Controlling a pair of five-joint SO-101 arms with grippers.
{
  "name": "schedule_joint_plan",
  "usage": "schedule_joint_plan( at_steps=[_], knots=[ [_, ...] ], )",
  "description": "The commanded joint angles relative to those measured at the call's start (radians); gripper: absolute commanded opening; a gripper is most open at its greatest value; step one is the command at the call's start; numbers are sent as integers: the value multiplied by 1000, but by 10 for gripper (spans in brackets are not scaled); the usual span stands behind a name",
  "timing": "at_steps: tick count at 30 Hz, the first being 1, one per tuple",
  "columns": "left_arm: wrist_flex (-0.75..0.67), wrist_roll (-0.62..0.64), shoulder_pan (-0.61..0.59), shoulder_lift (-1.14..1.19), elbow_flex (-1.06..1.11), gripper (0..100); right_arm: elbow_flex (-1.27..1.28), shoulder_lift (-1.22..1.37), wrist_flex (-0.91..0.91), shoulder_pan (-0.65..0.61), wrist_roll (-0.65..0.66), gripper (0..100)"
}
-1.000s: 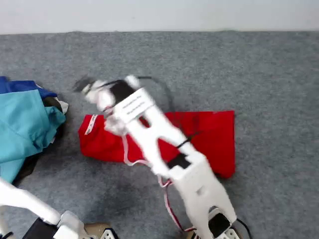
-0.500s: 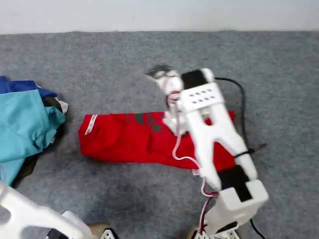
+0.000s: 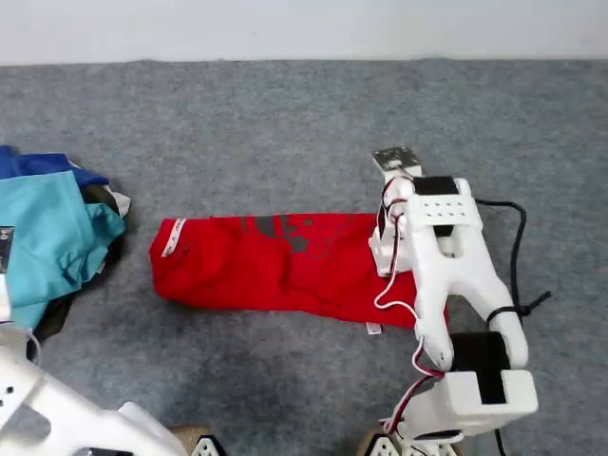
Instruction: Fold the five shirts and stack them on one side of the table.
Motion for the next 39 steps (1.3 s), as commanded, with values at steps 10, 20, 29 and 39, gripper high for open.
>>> schedule_joint_plan(
  at_steps=[10, 20, 29, 39],
  knots=[
    [8, -9, 2, -18, -7, 15, 74, 59, -240, 102, -69, 264],
    [11, -6, 2, -18, -7, 15, -5, 206, -202, 107, -63, 99],
    [17, -5, 2, -18, -7, 15, -37, 203, -127, 127, 12, 9],
    [17, -8, 2, -18, -13, 15, -107, 38, -81, 472, 410, 9]
  ],
)
